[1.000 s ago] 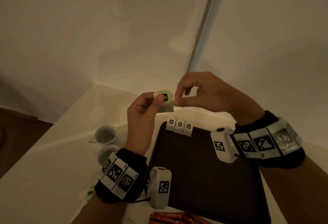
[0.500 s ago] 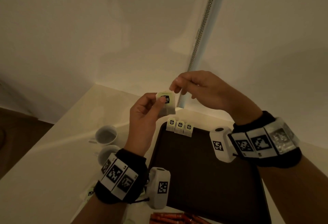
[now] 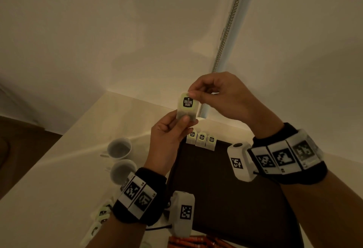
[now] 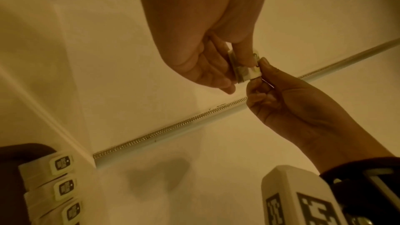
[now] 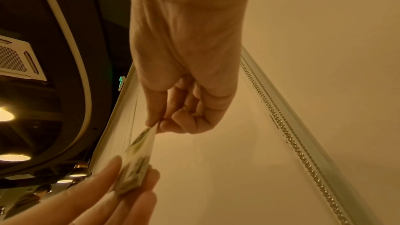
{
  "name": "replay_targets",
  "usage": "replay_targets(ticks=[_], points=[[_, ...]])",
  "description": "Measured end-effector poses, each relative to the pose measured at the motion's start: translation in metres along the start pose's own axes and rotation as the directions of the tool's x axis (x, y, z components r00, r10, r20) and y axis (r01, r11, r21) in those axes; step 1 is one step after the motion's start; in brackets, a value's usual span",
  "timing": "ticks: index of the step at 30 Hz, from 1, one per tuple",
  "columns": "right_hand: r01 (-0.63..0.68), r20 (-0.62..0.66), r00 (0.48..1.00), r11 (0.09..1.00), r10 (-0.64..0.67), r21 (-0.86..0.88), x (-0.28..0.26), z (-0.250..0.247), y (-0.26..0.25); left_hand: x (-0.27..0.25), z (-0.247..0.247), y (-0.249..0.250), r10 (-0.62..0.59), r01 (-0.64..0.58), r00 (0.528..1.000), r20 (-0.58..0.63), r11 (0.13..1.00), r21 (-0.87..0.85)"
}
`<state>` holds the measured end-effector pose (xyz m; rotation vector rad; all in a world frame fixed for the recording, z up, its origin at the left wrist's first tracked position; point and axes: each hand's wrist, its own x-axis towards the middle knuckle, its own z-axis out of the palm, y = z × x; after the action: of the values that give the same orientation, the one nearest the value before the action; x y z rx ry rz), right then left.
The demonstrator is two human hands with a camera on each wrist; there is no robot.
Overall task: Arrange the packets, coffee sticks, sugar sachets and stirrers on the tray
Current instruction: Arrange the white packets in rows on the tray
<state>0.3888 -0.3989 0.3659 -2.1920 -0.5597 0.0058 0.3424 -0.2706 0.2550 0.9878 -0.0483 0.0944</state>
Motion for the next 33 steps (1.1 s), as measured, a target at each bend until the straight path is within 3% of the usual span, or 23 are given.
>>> replay_targets(ticks=[6,11,17,21,28,33], points=[[-0.013,-0.021,1.000,0.998,0.014,0.058,0.002,0.009,0.016,0.002,-0.003,-0.010,-0.043,0.043,0.997,-0.056,0.999,0.004],[-0.183,0.004,0.983,0.982,0.183,0.038,0.008,0.036,0.086,-0.012,-0.053,-0.020,-0.142,0.177,0.976,-0.168,0.960,0.216],[-0.394,0.124,0.896,0.893,0.426,-0.218,0.001,0.093,0.185,-0.058,-0.118,-0.023,-0.163,0.267,0.940,-0.300,0.898,0.350],[-0.484,0.210,0.826,0.850,0.522,-0.210,-0.002,0.116,0.220,-0.087,-0.149,-0.023,-0.207,0.360,0.901,-0.381,0.846,0.394],[-0.564,-0.033,0.825,0.822,0.564,-0.071,0.005,0.130,0.245,-0.122,-0.188,-0.027,-0.305,0.500,0.829,-0.469,0.780,0.376],[-0.578,-0.096,0.816,0.813,0.571,-0.076,0.014,0.131,0.250,-0.134,-0.200,-0.027,-0.346,0.553,0.787,-0.511,0.763,0.335]])
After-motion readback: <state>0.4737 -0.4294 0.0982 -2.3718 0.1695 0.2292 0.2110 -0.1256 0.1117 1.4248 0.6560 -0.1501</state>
